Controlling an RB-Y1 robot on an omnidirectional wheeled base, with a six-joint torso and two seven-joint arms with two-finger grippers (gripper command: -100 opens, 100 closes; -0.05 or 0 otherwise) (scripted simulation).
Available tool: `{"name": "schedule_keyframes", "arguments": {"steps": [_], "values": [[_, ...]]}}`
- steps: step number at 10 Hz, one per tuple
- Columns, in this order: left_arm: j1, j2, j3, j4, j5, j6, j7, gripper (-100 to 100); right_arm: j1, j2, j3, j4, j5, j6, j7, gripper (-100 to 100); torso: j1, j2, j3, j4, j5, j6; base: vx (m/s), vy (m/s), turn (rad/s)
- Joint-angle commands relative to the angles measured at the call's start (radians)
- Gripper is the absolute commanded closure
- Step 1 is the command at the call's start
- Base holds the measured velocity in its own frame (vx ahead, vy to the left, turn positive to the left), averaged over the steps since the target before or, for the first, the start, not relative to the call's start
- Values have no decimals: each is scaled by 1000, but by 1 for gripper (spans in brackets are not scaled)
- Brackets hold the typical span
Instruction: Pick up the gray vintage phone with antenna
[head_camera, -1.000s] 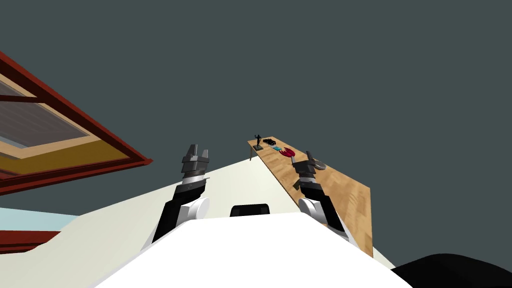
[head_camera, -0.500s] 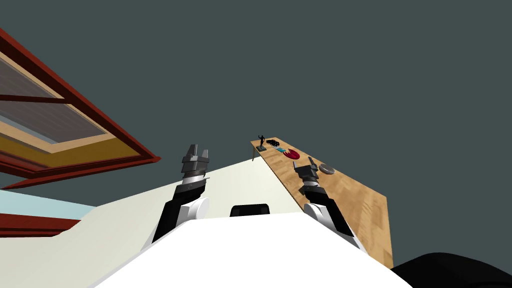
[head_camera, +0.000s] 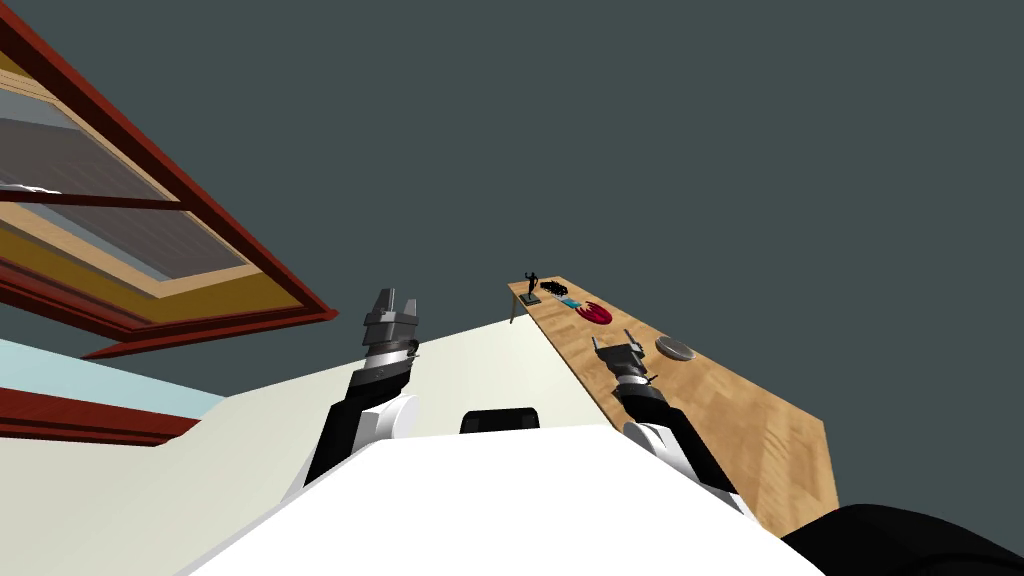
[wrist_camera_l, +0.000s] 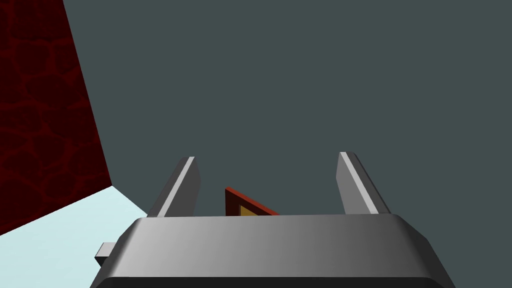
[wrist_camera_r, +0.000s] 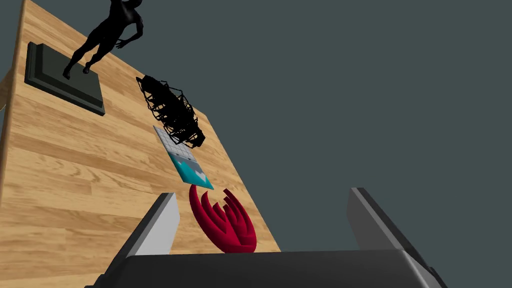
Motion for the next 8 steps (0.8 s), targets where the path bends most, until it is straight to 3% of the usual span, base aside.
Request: {"name": "schedule_keyframes", "arguments": {"steps": [1,2,3,6,8], "values": [[0,0,0,0,0,0,0,0,-2,-4,-12,22,-23,32,-48,-100,0,0,0,0,0,0,51,42,44],[0,0,0,0,0,0,0,0,26,-13,-36,43,-67,71,-79,-100,-1,0,0,0,0,0,67,50,119],[0,0,0,0,0,0,0,0,26,-13,-36,43,-70,78,-105,-100,-1,-1,0,0,0,0,59,40,48],[0,0,0,0,0,0,0,0,84,-34,-84,90,-160,161,-195,-100,-1,-1,0,0,0,0,68,40,76],[0,0,0,0,0,0,0,0,84,-34,-84,90,-167,171,-235,-100,-2,0,0,0,0,0,46,17,28]]}}
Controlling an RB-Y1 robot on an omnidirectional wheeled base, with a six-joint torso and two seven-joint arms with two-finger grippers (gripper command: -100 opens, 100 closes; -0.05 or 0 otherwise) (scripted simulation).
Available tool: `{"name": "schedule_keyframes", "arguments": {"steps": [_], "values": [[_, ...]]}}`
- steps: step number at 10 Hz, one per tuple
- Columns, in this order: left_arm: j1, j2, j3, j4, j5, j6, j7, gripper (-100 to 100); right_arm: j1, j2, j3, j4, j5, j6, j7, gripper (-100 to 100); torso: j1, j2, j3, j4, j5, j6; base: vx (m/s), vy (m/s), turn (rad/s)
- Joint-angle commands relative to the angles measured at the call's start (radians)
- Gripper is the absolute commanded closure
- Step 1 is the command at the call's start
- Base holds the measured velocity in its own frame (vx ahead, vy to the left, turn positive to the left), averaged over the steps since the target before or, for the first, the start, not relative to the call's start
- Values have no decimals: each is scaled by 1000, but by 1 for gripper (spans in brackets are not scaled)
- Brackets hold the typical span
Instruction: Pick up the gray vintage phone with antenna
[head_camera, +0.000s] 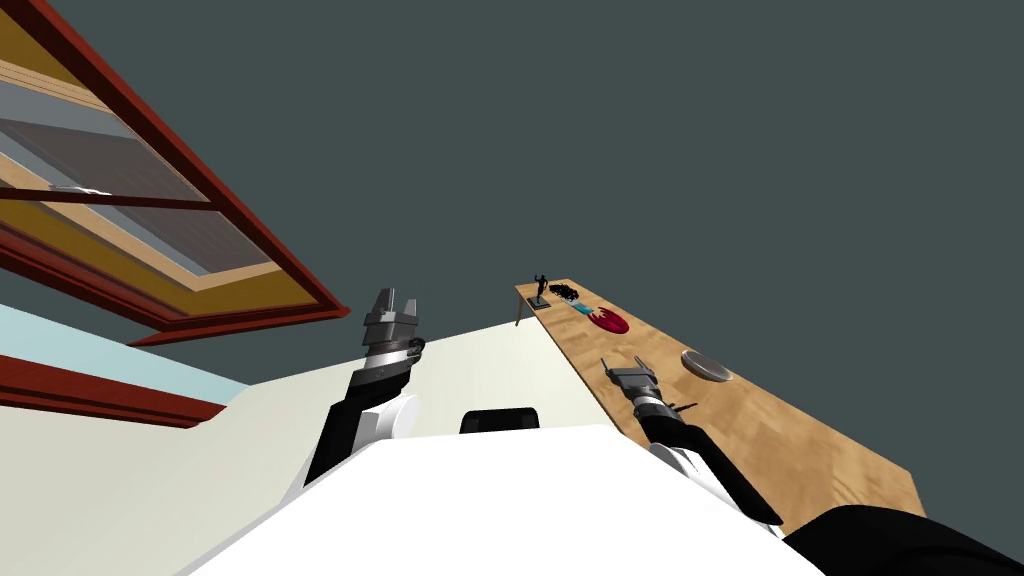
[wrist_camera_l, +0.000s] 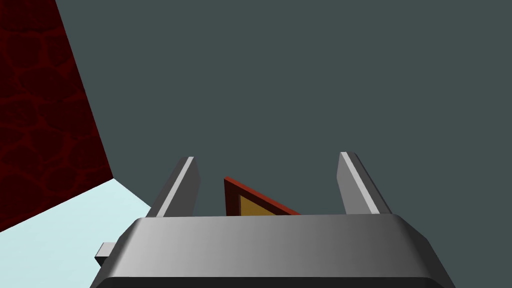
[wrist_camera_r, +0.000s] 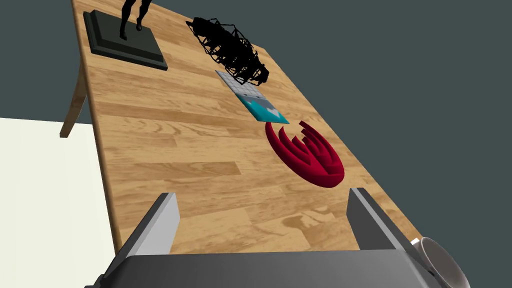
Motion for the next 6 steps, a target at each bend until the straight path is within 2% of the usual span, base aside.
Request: {"name": "schedule_keyframes", "arguments": {"steps": [1,3,4,5,6], "values": [[0,0,0,0,0,0,0,0,33,-12,-21,28,-50,46,-50,-100,0,0,0,0,0,0,55,23,84],[0,0,0,0,0,0,0,0,33,-12,-21,28,-52,46,-76,-100,0,-1,-1,0,0,0,49,16,26],[0,0,0,0,0,0,0,0,63,-24,-44,56,-98,94,-116,-100,0,0,0,0,0,0,61,15,71],[0,0,0,0,0,0,0,0,63,-24,-44,56,-102,94,-140,-100,0,-1,0,0,0,0,70,16,42],[0,0,0,0,0,0,0,0,93,-37,-67,85,-147,122,-170,-100,0,-1,-1,0,0,0,94,14,78]]}}
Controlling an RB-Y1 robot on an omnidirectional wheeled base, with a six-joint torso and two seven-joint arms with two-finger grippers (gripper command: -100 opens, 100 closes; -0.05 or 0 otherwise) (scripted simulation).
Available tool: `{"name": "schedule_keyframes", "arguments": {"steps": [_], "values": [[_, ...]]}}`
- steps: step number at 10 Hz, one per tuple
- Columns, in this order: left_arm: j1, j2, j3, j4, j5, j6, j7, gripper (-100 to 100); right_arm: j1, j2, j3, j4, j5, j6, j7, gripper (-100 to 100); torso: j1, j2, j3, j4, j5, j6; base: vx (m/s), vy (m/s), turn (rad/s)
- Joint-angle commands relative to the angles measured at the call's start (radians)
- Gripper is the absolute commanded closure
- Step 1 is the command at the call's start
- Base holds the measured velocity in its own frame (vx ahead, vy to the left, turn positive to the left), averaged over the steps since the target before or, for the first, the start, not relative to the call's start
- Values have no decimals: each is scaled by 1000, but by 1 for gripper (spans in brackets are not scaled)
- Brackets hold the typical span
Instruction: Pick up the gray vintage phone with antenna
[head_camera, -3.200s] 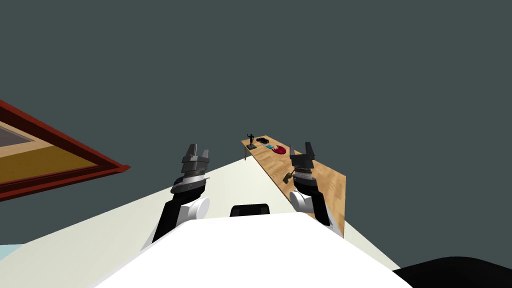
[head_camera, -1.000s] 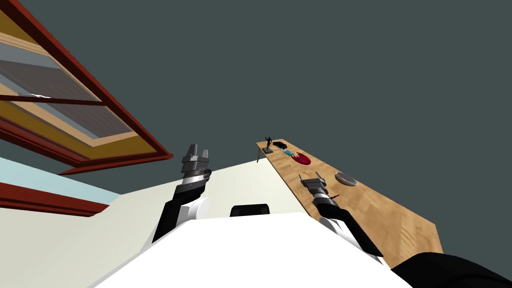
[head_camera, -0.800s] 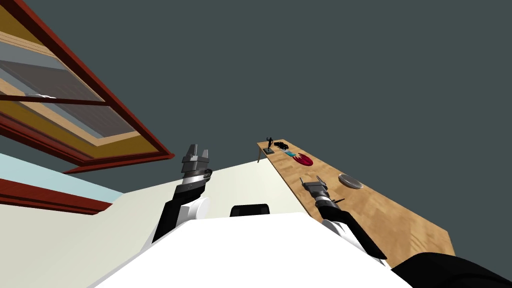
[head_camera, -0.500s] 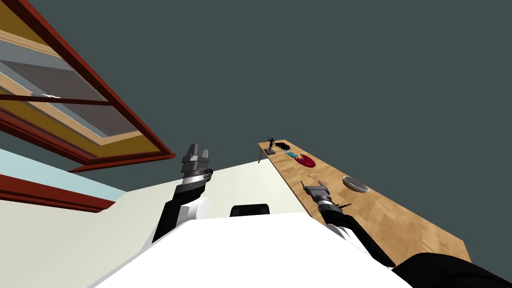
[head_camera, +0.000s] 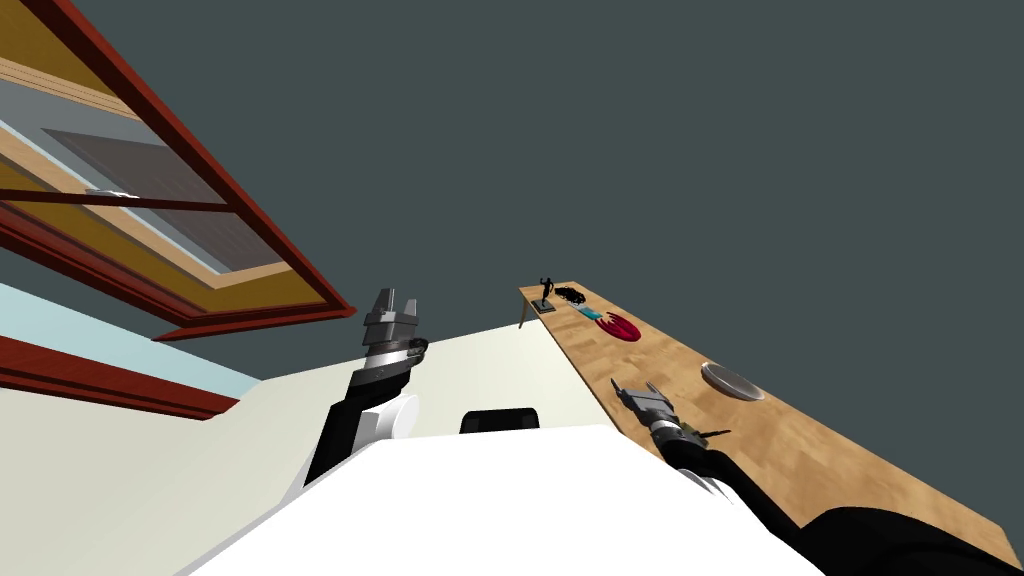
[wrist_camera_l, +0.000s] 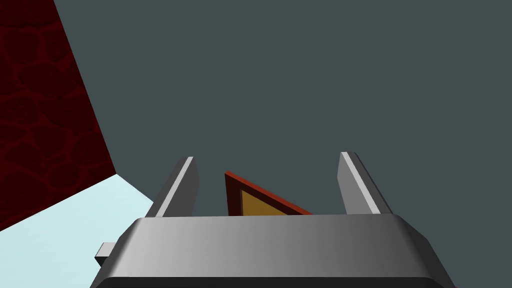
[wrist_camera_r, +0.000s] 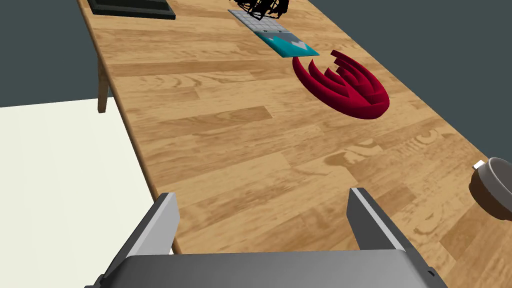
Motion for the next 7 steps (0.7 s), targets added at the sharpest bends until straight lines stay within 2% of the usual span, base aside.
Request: {"name": "schedule_keyframes", "arguments": {"steps": [1,2,3,4,5,7], "values": [[0,0,0,0,0,0,0,0,19,-10,-18,6,-32,46,-50,-100,0,0,0,0,0,0,78,14,41],[0,0,0,0,0,0,0,0,19,-10,-18,6,-32,46,-60,-100,0,1,0,0,0,0,32,12,-5],[0,0,0,0,0,0,0,0,49,-23,-40,37,-80,86,-98,-100,0,3,1,0,0,0,62,15,66],[0,0,0,0,0,0,0,0,49,-23,-40,37,-82,94,-124,-100,0,2,1,0,0,0,65,7,35],[0,0,0,0,0,0,0,0,79,-37,-61,69,-132,119,-154,-100,0,2,1,0,0,0,86,-1,50],[0,0,0,0,0,0,0,0,79,-37,-61,69,-132,142,-189,-100,-1,0,0,0,0,0,67,2,13]]}}
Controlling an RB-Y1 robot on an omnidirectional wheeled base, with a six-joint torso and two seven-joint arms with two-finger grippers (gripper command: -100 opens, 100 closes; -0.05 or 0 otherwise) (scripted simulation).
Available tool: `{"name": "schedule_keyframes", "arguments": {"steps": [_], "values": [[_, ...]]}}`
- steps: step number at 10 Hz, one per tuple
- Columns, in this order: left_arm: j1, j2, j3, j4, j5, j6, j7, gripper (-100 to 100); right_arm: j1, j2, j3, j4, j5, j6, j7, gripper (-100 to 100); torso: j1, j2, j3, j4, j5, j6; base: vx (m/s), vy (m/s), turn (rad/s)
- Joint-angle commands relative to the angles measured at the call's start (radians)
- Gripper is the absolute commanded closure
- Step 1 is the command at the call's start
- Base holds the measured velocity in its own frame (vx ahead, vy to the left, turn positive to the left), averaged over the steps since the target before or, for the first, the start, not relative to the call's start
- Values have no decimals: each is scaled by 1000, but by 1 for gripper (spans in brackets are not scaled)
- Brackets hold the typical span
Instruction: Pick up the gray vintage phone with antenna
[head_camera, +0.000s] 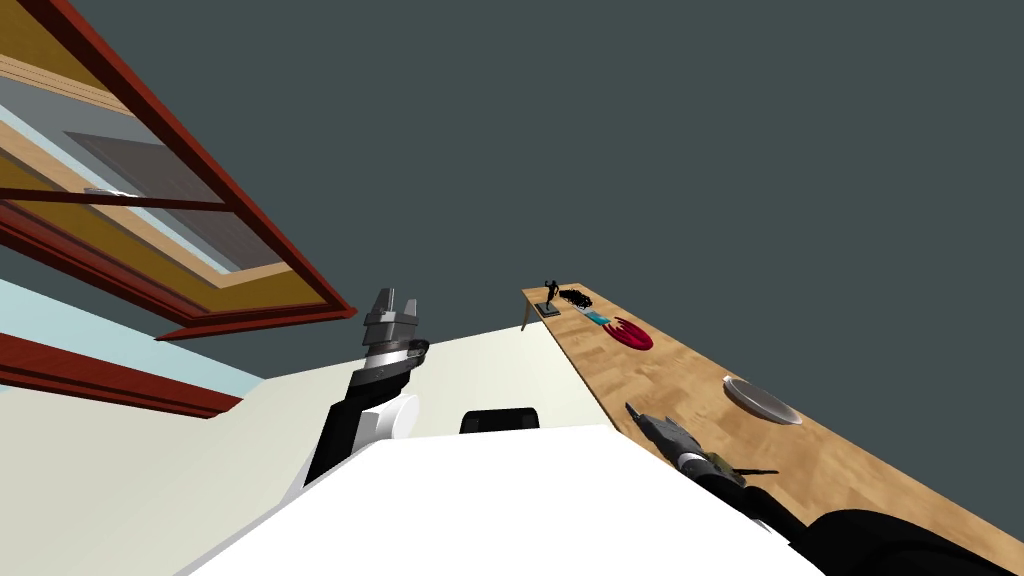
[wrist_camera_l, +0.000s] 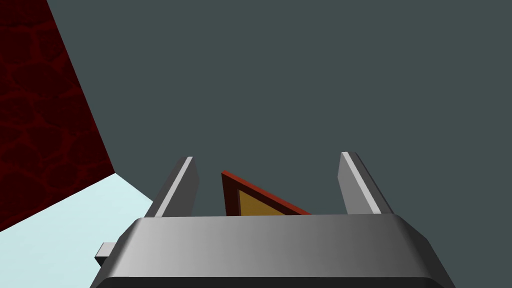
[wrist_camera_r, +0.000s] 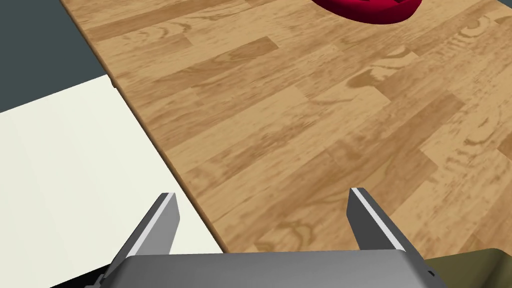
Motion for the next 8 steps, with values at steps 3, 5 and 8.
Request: {"name": "schedule_keyframes", "arguments": {"steps": [3,5,8], "values": [[0,0,0,0,0,0,0,0,57,-23,-43,65,-82,98,-100,-100,0,-1,-1,0,0,0,84,0,35],[0,0,0,0,0,0,0,0,57,-23,-43,65,-94,114,-138,-100,-1,-2,-1,0,0,0,58,-7,7],[0,0,0,0,0,0,0,0,86,-38,-61,100,-142,160,-200,-100,-1,-1,0,0,0,0,60,-9,13]]}}
